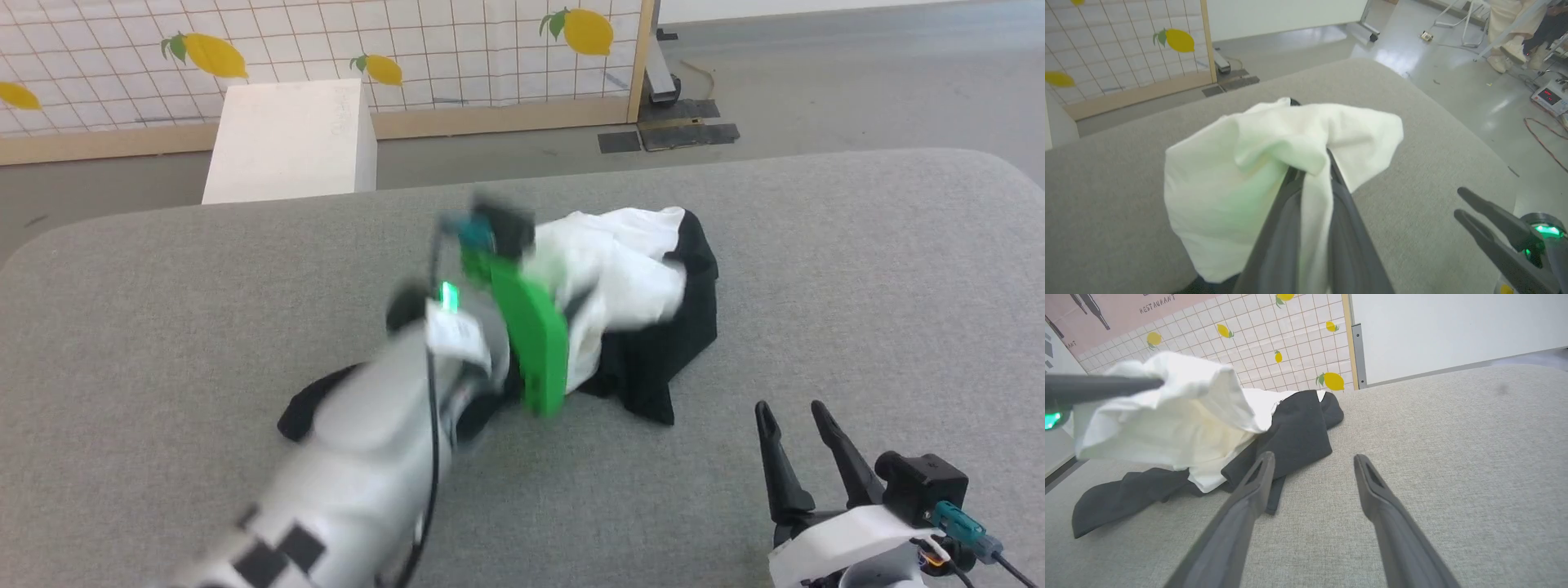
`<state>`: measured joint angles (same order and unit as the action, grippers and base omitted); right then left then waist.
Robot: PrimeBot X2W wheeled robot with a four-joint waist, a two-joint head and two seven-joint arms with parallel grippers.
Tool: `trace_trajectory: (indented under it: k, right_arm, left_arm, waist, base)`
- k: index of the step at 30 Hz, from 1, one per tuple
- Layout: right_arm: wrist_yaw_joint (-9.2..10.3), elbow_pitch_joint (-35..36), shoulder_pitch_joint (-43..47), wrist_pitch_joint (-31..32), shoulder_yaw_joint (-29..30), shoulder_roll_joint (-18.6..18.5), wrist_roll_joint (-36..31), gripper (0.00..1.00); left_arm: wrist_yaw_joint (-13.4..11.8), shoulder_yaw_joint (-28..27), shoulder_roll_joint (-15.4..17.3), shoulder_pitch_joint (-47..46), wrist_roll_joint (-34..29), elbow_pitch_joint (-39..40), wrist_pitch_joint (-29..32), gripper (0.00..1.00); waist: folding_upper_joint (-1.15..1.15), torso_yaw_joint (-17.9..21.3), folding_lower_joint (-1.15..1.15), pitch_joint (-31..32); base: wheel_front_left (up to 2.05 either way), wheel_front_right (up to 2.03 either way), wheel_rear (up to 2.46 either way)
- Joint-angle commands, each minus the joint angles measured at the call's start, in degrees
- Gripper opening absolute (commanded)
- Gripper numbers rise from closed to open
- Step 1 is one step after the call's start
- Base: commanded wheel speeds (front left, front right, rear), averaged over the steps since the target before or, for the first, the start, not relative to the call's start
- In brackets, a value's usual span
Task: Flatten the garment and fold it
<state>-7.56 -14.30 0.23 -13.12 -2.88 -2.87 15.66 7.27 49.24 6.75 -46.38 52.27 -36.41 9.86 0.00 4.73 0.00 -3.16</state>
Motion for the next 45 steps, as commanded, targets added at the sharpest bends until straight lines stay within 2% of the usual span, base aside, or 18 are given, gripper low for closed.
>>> trace_trajectory:
  k: [1,10,14,15,17,18,21,25,27,30,33,37,40,43,45]
  right_arm:
    - [0.08,0.14,0.20,0.05,0.20,0.00,0.22,1.00]
    - [0.08,-0.48,1.00,-0.25,1.17,0.00,0.27,1.00]
    - [0.08,-0.84,0.70,-0.30,1.00,0.00,0.48,1.00]
    - [0.08,-1.02,0.68,-0.34,1.13,0.00,0.50,1.00]
    - [0.08,-1.21,0.79,-0.43,1.16,0.00,0.49,1.00]
    - [0.08,-1.25,1.02,-0.48,1.12,0.00,0.47,1.00]
    - [0.08,-1.40,1.44,-0.45,1.54,0.00,0.45,1.00]
    - [0.08,-1.41,1.78,-0.05,1.90,0.00,0.45,1.00]
    - [0.08,-1.28,1.78,0.15,1.97,0.00,0.46,1.00]
    - [0.08,-0.99,1.90,0.41,2.12,0.00,0.38,1.00]
    - [0.08,-0.64,2.15,0.57,2.42,0.00,0.29,1.00]
    - [0.08,-0.01,2.50,0.69,3.09,0.00,0.18,1.00]
    - [0.08,0.32,2.71,0.85,3.65,0.00,0.01,1.00]
    - [0.08,0.59,2.62,1.19,4.30,0.00,-0.21,1.00]
    - [0.08,0.69,2.25,1.57,4.70,0.00,0.03,1.00]
  left_arm:
    - [0.19,1.20,-0.30,3.53,0.89,-1.38,2.17,0.00]
    - [0.20,8.19,-0.70,15.61,4.72,-4.79,14.96,0.00]
    - [0.20,7.30,-0.72,18.02,9.26,-3.58,20.11,0.00]
    - [0.14,6.39,-0.71,18.11,10.40,-2.84,20.33,0.05]
    - [-0.53,3.59,-0.31,17.52,12.41,-0.80,19.18,1.00]
    - [-1.59,0.18,0.43,16.34,13.89,1.58,16.68,1.00]
    - [-2.48,-6.82,1.38,14.60,17.28,6.11,11.31,1.00]
    - [-3.94,-14.50,4.25,12.63,17.23,10.72,1.57,1.00]
    - [-4.88,-17.38,6.18,12.37,15.44,12.07,-4.07,1.00]
    - [-6.80,-19.15,9.66,12.75,9.48,13.44,-12.97,1.00]
    - [-9.72,-20.01,12.83,14.91,3.59,14.14,-20.81,1.00]
    - [-13.91,-20.17,16.65,18.83,-4.75,16.05,-24.30,1.00]
    - [-16.01,-20.47,17.88,22.36,-9.10,18.27,-24.74,1.00]
    - [-16.75,-23.16,17.74,26.67,-11.81,22.36,-24.82,1.00]
    - [-16.28,-25.47,17.41,29.54,-13.78,25.53,-24.83,1.00]
  waist:
    - [0.00,0.01,0.00,0.19]
    - [0.00,-1.14,0.00,0.69]
    - [0.00,-1.79,0.00,1.19]
    - [0.00,-2.06,0.00,1.40]
    - [0.00,-2.57,0.00,1.88]
    - [0.00,-2.98,0.00,2.31]
    - [0.00,-3.85,0.00,3.26]
    - [0.00,-4.53,0.00,4.40]
    - [0.00,-4.67,0.00,4.78]
    - [0.00,-4.85,0.00,5.23]
    - [0.00,-5.08,0.00,5.48]
    - [0.00,-5.33,0.00,5.35]
    - [0.00,-5.53,0.00,5.16]
    - [0.00,-5.55,0.00,4.72]
    - [0.00,-5.43,0.00,4.47]
  base:
    - [0.00,0.00,0.00]
    - [0.00,0.00,0.00]
    - [0.00,0.00,0.00]
    - [0.00,0.00,0.00]
    - [0.00,0.00,0.00]
    - [0.00,0.00,0.00]
    - [0.00,0.00,0.00]
    - [0.00,0.00,0.00]
    - [0.00,0.00,0.00]
    - [0.00,0.00,0.00]
    - [0.00,0.00,0.00]
    - [0.00,0.00,0.00]
    - [0.00,0.00,0.00]
    - [0.00,0.00,0.00]
    - [0.00,0.00,0.00]
